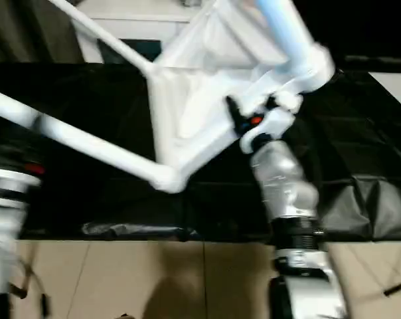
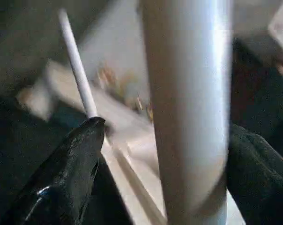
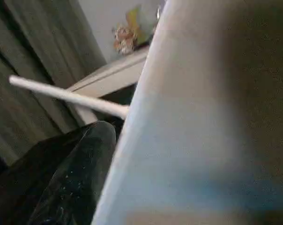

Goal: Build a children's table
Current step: Flip table

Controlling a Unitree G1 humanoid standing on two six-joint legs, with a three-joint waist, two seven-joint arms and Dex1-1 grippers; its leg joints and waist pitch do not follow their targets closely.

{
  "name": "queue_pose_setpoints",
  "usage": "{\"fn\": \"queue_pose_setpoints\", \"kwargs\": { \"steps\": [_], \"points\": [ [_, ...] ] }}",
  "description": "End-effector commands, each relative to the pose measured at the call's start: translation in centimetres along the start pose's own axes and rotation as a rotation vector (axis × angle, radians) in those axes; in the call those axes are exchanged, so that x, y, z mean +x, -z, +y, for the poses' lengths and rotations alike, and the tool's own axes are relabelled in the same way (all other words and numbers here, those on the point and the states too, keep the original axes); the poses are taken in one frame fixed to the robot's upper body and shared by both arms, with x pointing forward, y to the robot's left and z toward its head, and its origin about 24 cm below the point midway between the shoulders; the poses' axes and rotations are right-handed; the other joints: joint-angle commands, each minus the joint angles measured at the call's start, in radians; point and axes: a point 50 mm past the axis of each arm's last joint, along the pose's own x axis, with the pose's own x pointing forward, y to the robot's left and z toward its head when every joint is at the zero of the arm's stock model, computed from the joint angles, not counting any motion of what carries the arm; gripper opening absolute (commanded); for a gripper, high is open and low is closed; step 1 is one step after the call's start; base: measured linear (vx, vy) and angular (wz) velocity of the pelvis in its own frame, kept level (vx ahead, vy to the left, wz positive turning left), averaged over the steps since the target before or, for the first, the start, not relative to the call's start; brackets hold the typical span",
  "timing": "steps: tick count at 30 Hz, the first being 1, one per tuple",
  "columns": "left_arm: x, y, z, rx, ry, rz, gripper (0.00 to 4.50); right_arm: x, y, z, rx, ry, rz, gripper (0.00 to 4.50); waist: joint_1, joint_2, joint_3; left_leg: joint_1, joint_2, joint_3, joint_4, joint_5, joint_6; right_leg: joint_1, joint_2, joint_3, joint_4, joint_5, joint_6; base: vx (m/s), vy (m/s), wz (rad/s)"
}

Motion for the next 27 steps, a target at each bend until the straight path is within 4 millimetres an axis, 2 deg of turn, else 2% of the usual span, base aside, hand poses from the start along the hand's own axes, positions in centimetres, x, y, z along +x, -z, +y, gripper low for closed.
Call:
{"fn": "queue_pose_setpoints", "kwargs": {
  "steps": [1,3,4,5,7,9,13,14,18,19,20,22,24,25,26,27],
  "points": [
    [-2.3,-2.2,4.4,0.022,-0.283,-0.092,4.01,-2.1,-2.2,-5.3,-0.104,0.200,-0.043,2.42,-0.009,0.002,-0.055,0.023,0.024,0.003,-0.076,-0.225,-0.041,0.027,-0.055,0.050,-0.085,-0.230,-0.134,-0.010,0.002,0.18],
    [-2.3,-1.9,4.3,-0.008,-0.279,-0.091,4.01,-2.1,-2.5,-5.5,-0.106,0.207,-0.041,2.32,-0.007,0.001,-0.047,0.045,0.021,0.011,-0.074,-0.307,-0.056,0.007,-0.046,0.055,-0.099,-0.320,-0.123,-0.016,0.003,0.22],
    [-2.3,-1.9,4.3,-0.008,-0.279,-0.091,4.01,-2.1,-2.5,-5.5,-0.106,0.207,-0.041,2.32,-0.008,-0.001,-0.049,0.046,0.021,0.010,-0.073,-0.310,-0.057,0.009,-0.047,0.057,-0.098,-0.325,-0.121,-0.017,0.015,0.22],
    [-2.3,-1.8,4.2,-0.025,-0.276,-0.091,4.01,-2.1,-2.7,-5.6,-0.110,0.208,-0.041,2.32,-0.007,0.003,-0.055,0.033,0.023,0.006,-0.078,-0.280,-0.053,0.019,-0.048,0.060,-0.092,-0.294,-0.117,-0.017,0.015,0.22],
    [-2.4,-1.7,4.2,-0.038,-0.276,-0.092,4.01,-2.1,-2.9,-5.7,-0.116,0.208,-0.042,2.17,-0.008,0.002,-0.059,0.021,0.025,0.002,-0.083,-0.253,-0.050,0.025,-0.050,0.059,-0.084,-0.241,-0.122,0.000,0.000,0.00],
    [-2.4,-1.7,4.3,-0.041,-0.277,-0.095,4.01,-2.1,-3.2,-5.7,-0.122,0.208,-0.045,2.16,-0.012,-0.002,-0.057,0.013,0.025,-0.001,-0.085,-0.254,-0.049,0.030,-0.053,0.058,-0.084,-0.244,-0.114,0.000,0.000,0.00],
    [-2.3,-1.8,4.3,-0.029,-0.278,-0.099,4.01,-2.1,-3.8,-5.8,-0.140,0.202,-0.047,2.15,-0.019,-0.006,-0.058,0.004,0.022,-0.001,-0.081,-0.224,-0.037,0.036,-0.057,0.059,-0.087,-0.262,-0.098,0.000,0.000,0.00],
    [-2.1,-1.9,4.2,0.018,-0.260,-0.079,4.01,-2.1,-4.0,-5.6,-0.165,0.194,-0.041,2.15,-0.020,-0.006,-0.059,0.004,0.022,-0.001,-0.081,-0.218,-0.037,0.036,-0.057,0.059,-0.087,-0.257,-0.099,0.000,0.000,0.00],
    [-1.5,-1.7,3.9,0.136,-0.210,-0.006,4.01,-1.9,-4.4,-5.1,-0.216,0.175,-0.036,2.15,-0.027,-0.008,-0.061,0.000,0.022,-0.002,-0.078,-0.171,-0.026,0.039,-0.054,0.058,-0.082,-0.197,-0.110,0.000,0.000,0.00],
    [-0.6,-1.4,3.0,0.285,-0.116,0.096,4.01,-1.5,-4.8,-4.4,-0.286,0.150,-0.027,2.15,-0.031,-0.010,-0.061,0.001,0.024,-0.003,-0.079,-0.160,-0.019,0.038,-0.053,0.057,-0.081,-0.185,-0.113,0.000,0.000,0.00],
    [-0.1,-1.2,2.3,0.376,-0.037,0.152,4.01,-1.3,-5.1,-3.9,-0.335,0.135,-0.023,2.15,-0.030,-0.005,-0.065,0.001,0.025,-0.005,-0.077,-0.143,-0.016,0.039,-0.054,0.057,-0.073,-0.166,-0.107,0.000,0.000,0.00],
    [0.3,-1.2,1.7,0.421,0.017,0.175,4.01,-1.1,-5.2,-3.6,-0.363,0.128,-0.025,2.15,-0.031,-0.004,-0.063,0.003,0.025,-0.005,-0.078,-0.134,-0.015,0.037,-0.053,0.056,-0.073,-0.160,-0.114,0.000,0.000,0.00],
    [1.1,-1.3,0.0,0.480,0.160,0.229,4.01,-0.8,-5.7,-3.1,-0.410,0.143,-0.043,2.15,-0.032,-0.008,-0.061,0.001,0.025,-0.003,-0.079,-0.134,-0.027,0.038,-0.056,0.057,-0.072,-0.158,-0.132,0.000,0.000,0.00],
    [1.2,-1.2,-0.6,0.483,0.208,0.248,4.01,-0.7,-5.9,-2.9,-0.419,0.151,-0.052,2.15,-0.032,-0.003,-0.063,0.004,0.025,-0.002,-0.079,-0.132,-0.033,0.036,-0.057,0.058,-0.067,-0.153,-0.141,0.000,0.000,0.00],
    [1.2,-0.9,-1.7,0.491,0.307,0.303,4.01,-0.5,-5.9,-2.7,-0.435,0.163,-0.061,2.14,-0.031,-0.005,-0.061,0.005,0.027,-0.001,-0.080,-0.134,-0.041,0.033,-0.057,0.058,-0.066,-0.145,-0.148,0.000,0.000,0.00],
    [1.1,-0.6,-2.4,0.488,0.383,0.350,4.01,-0.4,-5.9,-2.5,-0.445,0.170,-0.066,2.11,-0.032,-0.014,-0.061,0.007,0.027,0.001,-0.080,-0.143,-0.042,0.031,-0.056,0.058,-0.067,-0.143,-0.152,0.000,0.000,0.00]
  ]
}}
